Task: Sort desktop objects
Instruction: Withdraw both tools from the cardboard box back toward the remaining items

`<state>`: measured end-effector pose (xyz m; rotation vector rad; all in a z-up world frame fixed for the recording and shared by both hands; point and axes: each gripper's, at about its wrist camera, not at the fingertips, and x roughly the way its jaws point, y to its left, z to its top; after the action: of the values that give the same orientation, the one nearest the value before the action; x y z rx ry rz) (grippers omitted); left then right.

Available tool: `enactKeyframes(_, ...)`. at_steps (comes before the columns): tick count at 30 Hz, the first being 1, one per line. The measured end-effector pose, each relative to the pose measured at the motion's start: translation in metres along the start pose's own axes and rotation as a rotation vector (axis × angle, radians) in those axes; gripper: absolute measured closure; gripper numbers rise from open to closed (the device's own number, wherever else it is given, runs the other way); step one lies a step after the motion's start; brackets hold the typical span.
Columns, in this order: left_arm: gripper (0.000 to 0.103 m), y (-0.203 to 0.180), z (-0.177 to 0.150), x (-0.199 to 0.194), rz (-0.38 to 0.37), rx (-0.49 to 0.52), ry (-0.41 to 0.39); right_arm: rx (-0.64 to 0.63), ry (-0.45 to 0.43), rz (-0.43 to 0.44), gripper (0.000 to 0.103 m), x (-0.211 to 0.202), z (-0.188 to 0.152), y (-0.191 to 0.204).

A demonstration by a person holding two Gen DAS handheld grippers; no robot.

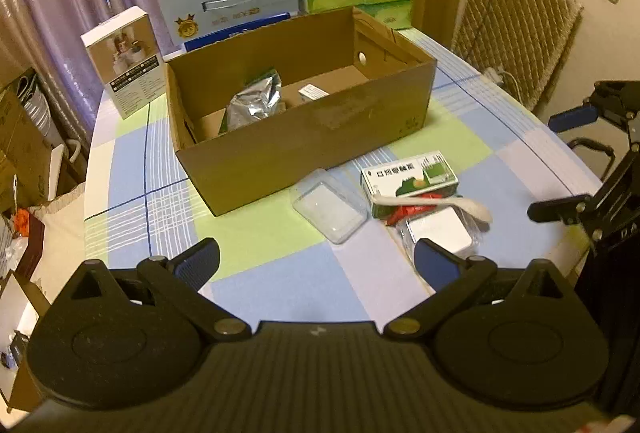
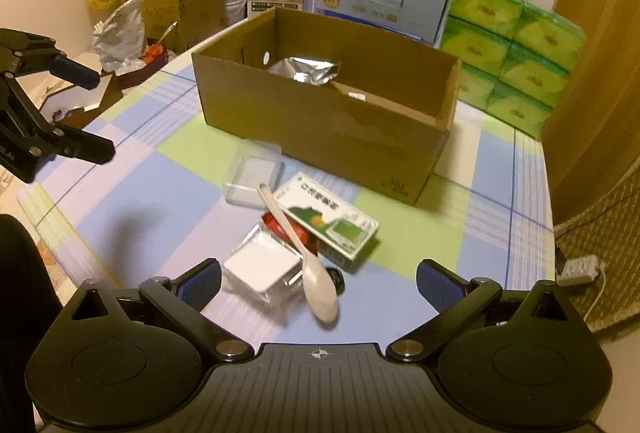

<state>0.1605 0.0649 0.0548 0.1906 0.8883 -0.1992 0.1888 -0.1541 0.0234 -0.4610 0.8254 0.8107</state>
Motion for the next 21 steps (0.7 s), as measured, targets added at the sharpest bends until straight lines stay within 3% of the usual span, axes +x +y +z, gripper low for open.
enactKeyframes(11,0.001,-0.012,-0.017,0.009,0.013,0.138,0.050,0.024,0.029,0.000,0.002,-0.002,-0.025,-0.011)
enactKeyframes(21,0.001,-0.025,-0.027,0.025,-0.022,0.167,0.094,-0.013,0.052,0.034,0.002,0.007,-0.038,-0.012)
